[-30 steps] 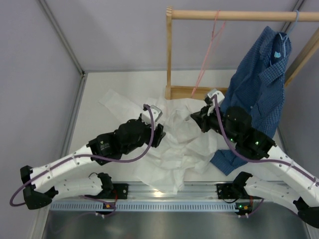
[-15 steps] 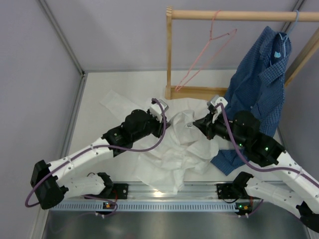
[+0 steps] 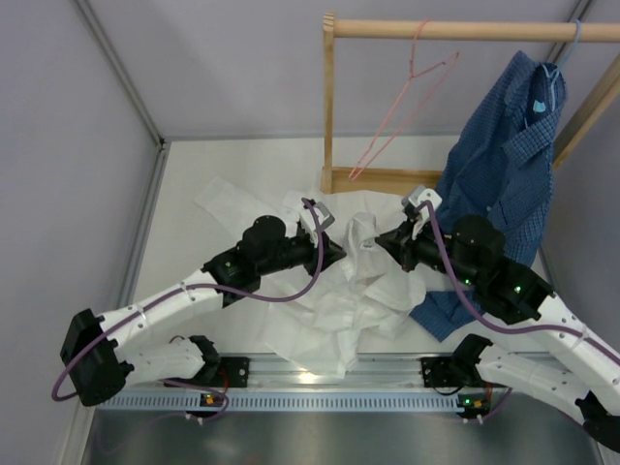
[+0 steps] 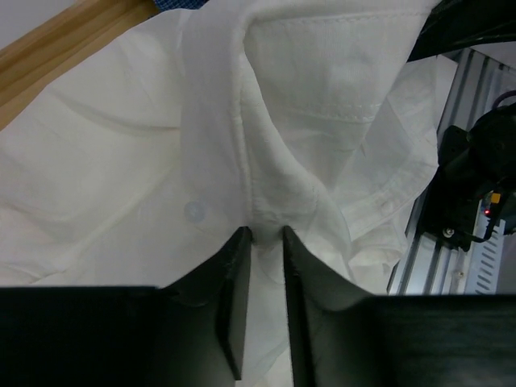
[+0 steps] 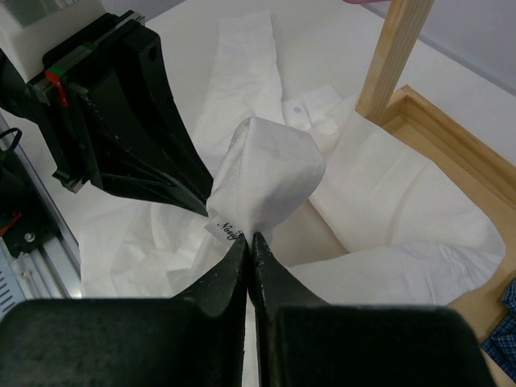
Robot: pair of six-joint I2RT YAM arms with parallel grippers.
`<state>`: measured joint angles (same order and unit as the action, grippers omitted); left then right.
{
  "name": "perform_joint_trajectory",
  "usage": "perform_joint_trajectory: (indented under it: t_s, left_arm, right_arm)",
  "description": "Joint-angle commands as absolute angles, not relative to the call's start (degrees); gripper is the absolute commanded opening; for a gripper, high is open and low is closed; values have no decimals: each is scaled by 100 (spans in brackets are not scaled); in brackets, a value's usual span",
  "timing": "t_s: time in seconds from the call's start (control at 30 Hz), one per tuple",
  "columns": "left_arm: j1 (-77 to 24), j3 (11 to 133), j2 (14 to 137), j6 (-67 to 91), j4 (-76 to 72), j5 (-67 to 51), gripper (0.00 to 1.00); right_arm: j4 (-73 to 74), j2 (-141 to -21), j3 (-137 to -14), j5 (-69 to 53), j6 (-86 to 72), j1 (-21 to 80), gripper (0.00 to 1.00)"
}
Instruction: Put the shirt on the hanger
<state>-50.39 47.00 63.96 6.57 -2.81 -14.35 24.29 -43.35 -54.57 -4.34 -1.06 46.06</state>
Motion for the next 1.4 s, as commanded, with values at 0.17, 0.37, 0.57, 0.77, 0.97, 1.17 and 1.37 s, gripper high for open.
perform_joint_trajectory:
  t_s: [0.17,0.37,0.57,0.77,0.97,1.17,1.37]
  left_arm:
    - [-5027,4667,6451,835,-870,-1284,0]
    - [-5019,4615,6170,1019,-861,-835,0]
    - [-5027,4518,5626,1300,-572,-405,0]
    - [-5071,4561,5449,1626,95,342,0]
    - [-5282,5456,5879,1872,1940,1019,0]
    - [-5634,6002,5941,2434,3172,1301,0]
    - [-6617,6845,6459,2978,4409,2274,0]
  right_arm:
    - [2355,-4157,-5564,-387,-53,4632,0]
    - [2356,-4140,-5432,-177,-105,4632,0]
    - [2356,-4324,-5388,587,-263,4632,0]
    - [2373,-4623,-5458,1826,-545,4632,0]
    - [2382,-5123,-5686,2030,-457,4623,0]
    - [2286,-5335,-5687,2443,-562,4641,0]
    - [2074,-5387,-5581,1592,-466,4641,0]
